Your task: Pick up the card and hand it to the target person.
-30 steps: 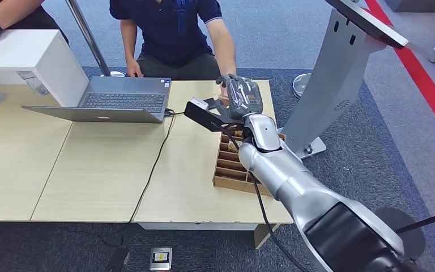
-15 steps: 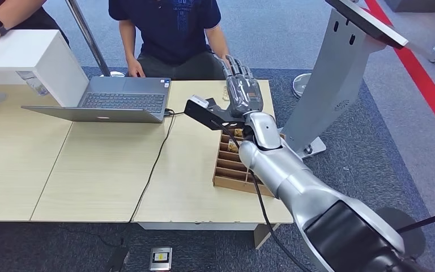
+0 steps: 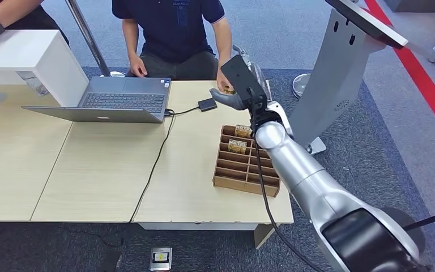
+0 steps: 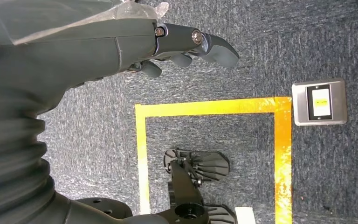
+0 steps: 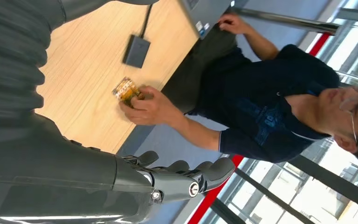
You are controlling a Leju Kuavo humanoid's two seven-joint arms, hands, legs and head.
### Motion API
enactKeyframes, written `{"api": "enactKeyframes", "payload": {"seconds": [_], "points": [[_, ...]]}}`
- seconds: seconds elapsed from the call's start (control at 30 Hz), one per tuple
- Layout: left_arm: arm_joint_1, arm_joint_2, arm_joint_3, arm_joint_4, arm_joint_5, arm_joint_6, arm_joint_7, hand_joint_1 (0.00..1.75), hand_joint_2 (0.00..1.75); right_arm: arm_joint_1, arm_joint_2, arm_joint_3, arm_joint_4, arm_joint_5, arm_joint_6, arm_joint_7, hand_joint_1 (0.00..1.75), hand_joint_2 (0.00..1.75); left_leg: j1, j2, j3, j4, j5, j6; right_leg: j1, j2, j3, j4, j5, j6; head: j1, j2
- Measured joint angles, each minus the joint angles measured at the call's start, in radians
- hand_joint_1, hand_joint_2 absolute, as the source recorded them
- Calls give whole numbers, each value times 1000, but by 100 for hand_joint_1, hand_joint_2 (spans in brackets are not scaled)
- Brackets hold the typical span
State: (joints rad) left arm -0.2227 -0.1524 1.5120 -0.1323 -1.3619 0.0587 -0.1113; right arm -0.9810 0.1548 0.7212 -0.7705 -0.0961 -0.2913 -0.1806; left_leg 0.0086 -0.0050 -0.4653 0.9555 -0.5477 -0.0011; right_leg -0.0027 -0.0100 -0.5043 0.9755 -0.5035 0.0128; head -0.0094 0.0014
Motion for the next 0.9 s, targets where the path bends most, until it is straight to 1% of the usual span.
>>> {"api": "enactKeyframes", "payload": {"seconds": [0.13, 0.27, 0.4, 0.5, 0.57, 0.7, 0.9], "points": [[6, 10, 3, 0, 10, -4, -12, 0, 175, 69, -89, -42, -182, -153, 43, 35, 0, 175, 0, 0, 0, 0, 0, 0, 0, 0, 0, 0, 0, 0, 0, 0], [12, 19, 4, 0, 22, -8, -23, 0, 175, 146, -178, -89, -357, -255, 75, 68, 0, 175, -1, 0, 1, 0, -1, 1, 0, 0, 0, -1, 0, 0, 0, 0], [16, 24, 4, 0, 33, -11, -27, 0, 175, 238, -262, -134, -514, -333, 136, 87, 0, 175, -1, 0, 1, 0, -1, 1, 0, 0, 0, -1, 0, 0, 0, 0], [17, 27, 5, 0, 44, -11, -31, 0, 175, 309, -312, -157, -604, -351, 195, 89, 0, 175, 0, 0, 1, 0, -1, 1, 0, 0, 0, -1, 0, 0, 0, 0], [18, 28, 5, 0, 49, -12, -34, 0, 175, 356, -338, -164, -648, -340, 230, 84, 0, 175, 0, 0, 0, 0, -1, 1, 0, 0, 0, -1, 0, 0, 0, 0], [17, 30, 12, 0, 53, -14, -36, 0, 175, 434, -369, -169, -701, -306, 281, 60, 0, 175, 0, 0, 0, 0, -1, 1, 0, 0, 0, -1, 0, 0, 0, 0], [18, 31, 20, 0, 61, -14, -36, 0, 175, 555, -389, -174, -718, -308, 348, 15, 0, 175, 1, 0, 0, -1, -1, 1, 0, 0, 1, -1, 0, 0, 0, 0]]}}
